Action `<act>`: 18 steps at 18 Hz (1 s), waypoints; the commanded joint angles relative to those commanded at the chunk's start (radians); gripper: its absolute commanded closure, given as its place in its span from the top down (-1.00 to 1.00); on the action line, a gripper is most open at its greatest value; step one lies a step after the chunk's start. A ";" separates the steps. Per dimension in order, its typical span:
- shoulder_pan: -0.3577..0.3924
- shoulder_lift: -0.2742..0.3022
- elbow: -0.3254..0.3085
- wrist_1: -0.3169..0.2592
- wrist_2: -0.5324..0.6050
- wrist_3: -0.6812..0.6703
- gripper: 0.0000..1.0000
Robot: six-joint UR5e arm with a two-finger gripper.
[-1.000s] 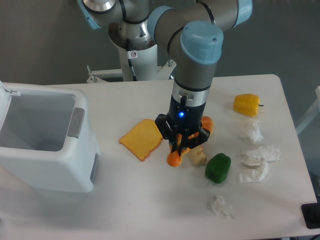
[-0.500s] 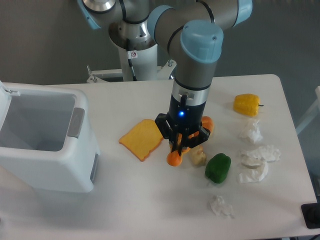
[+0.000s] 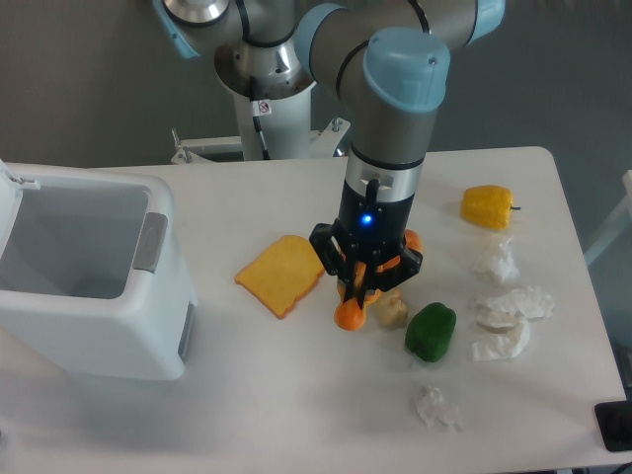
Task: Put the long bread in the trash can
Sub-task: 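Close the gripper on the orange long bread beside the green pepper, then lift the long bread and carry it toward the white trash bin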
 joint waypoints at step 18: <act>0.000 0.058 0.025 0.094 -0.138 -0.153 -0.60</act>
